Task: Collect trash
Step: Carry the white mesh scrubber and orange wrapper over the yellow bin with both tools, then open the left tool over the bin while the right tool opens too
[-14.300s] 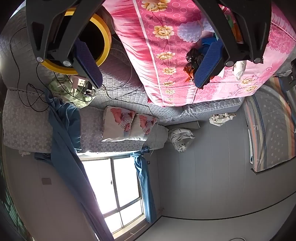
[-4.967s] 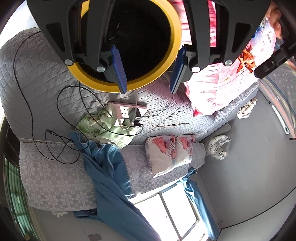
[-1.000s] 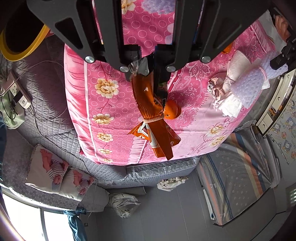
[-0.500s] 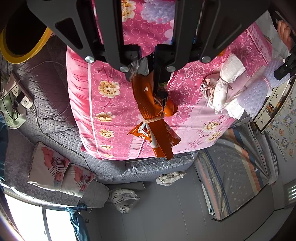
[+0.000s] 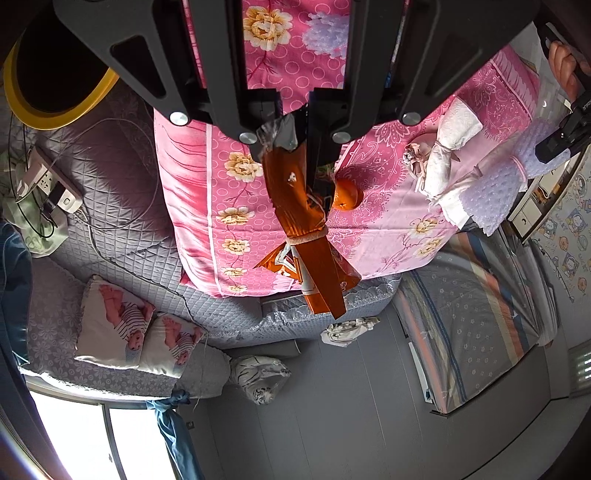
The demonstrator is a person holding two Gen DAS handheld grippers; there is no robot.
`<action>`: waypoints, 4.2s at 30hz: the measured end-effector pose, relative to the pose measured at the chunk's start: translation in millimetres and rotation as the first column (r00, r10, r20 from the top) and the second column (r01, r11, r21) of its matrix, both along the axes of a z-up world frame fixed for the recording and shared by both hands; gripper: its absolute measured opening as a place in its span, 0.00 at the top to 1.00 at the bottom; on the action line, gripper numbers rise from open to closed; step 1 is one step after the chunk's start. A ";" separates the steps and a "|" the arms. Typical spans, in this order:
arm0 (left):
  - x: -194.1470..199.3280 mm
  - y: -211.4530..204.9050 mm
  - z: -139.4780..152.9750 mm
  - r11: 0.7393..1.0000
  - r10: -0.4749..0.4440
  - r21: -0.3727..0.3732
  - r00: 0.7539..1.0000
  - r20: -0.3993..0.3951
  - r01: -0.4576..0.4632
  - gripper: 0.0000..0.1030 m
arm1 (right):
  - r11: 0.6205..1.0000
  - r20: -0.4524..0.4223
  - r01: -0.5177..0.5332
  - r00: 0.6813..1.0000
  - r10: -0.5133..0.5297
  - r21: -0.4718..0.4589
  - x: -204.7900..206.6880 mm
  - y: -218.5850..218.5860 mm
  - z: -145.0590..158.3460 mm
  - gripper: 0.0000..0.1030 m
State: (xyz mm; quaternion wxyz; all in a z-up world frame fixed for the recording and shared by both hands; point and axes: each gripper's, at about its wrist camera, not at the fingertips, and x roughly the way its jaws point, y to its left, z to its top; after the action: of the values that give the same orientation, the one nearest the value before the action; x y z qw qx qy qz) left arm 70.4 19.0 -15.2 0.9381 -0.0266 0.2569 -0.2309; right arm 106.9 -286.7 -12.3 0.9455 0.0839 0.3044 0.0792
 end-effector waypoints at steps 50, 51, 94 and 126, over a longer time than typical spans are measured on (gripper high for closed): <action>13.9 -234.2 -13.9 0.881 -0.467 0.067 0.884 -0.034 0.468 0.77 | 0.909 0.075 0.411 0.906 -0.416 0.070 -110.2 -182.7 6.8 0.92; 13.6 -238.8 -14.7 0.875 -0.477 0.069 0.878 -0.037 0.478 0.77 | 0.905 0.072 0.419 0.903 -0.424 0.070 -111.6 -186.7 5.6 0.92; -10.4 -384.3 -85.2 0.697 -0.668 0.138 0.707 -0.231 0.704 0.77 | 0.778 -0.110 0.621 0.783 -0.612 0.090 -151.7 -281.7 -51.3 0.92; 22.4 -378.0 -89.6 0.771 -0.603 0.023 0.742 -0.294 0.636 0.54 | 0.722 -0.183 0.679 0.732 -0.656 0.129 -158.3 -304.3 -74.4 0.58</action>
State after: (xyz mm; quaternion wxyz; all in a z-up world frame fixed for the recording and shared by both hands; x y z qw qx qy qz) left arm 92.8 -359.1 -104.8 0.7635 0.0862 0.3897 -0.5078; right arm -51.5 -591.0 -86.7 0.8772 0.2812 0.3030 -0.2442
